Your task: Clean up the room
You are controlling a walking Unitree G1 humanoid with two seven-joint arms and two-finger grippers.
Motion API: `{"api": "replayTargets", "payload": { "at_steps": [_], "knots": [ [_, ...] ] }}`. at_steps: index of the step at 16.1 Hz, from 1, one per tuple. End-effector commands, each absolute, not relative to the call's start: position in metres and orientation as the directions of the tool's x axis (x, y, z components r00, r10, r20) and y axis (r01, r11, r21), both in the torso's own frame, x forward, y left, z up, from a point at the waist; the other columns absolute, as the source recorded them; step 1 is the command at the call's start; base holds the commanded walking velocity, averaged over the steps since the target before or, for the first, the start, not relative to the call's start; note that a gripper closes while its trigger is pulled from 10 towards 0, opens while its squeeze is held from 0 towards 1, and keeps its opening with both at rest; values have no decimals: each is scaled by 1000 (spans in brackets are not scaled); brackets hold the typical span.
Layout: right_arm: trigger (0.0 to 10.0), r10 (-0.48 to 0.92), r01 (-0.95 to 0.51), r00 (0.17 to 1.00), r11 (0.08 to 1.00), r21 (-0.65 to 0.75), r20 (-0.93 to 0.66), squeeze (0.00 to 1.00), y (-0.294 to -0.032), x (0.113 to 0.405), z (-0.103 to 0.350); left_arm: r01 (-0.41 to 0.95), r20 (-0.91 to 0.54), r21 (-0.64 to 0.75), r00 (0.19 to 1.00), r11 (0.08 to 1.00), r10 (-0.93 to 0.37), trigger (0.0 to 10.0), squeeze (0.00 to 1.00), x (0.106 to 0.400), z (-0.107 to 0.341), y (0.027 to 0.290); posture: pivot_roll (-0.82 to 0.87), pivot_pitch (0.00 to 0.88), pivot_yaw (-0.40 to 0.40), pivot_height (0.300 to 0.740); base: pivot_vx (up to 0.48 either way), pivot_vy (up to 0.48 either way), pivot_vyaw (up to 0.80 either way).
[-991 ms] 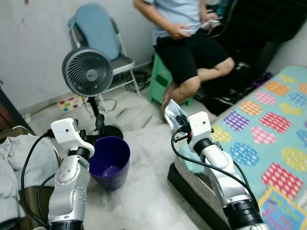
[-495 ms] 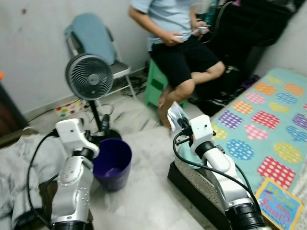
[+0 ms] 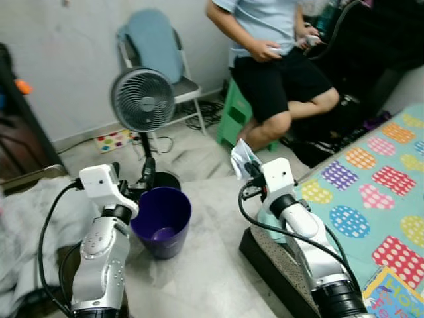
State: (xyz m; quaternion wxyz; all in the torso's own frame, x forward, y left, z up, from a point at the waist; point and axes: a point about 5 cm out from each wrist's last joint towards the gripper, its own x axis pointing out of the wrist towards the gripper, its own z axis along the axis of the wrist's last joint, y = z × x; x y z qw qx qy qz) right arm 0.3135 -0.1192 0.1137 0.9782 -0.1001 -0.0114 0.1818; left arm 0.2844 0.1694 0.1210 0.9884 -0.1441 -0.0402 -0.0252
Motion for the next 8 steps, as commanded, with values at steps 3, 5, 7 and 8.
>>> {"api": "replayTargets", "payload": {
  "at_steps": [3, 5, 7, 8],
  "knots": [
    [10000, 373, -365, 928, 907, -210, -2, 0, -116, 314, 117, 79, 106, -277, 993, 958, -51, 10000, 0, 286, 126, 169, -69, 3, 0, 740, 255, 0, 0],
    [10000, 373, -365, 928, 907, -211, -1, 0, -116, 315, 117, 80, 107, -276, 993, 958, -52, 10000, 0, 287, 126, 169, -67, 3, 0, 740, 255, 0, 0],
    [10000, 376, -367, 927, 906, -213, 1, 0, -114, 316, 117, 81, 106, -275, 993, 958, -53, 10000, 0, 288, 126, 169, -66, 16, 3, 740, 257, 0, 0],
    [10000, 376, -367, 927, 905, -214, 1, 0, -114, 316, 117, 81, 106, -274, 993, 958, -54, 10000, 0, 288, 126, 169, -64, 11, 4, 740, 251, 0, 0]
  ]
}}
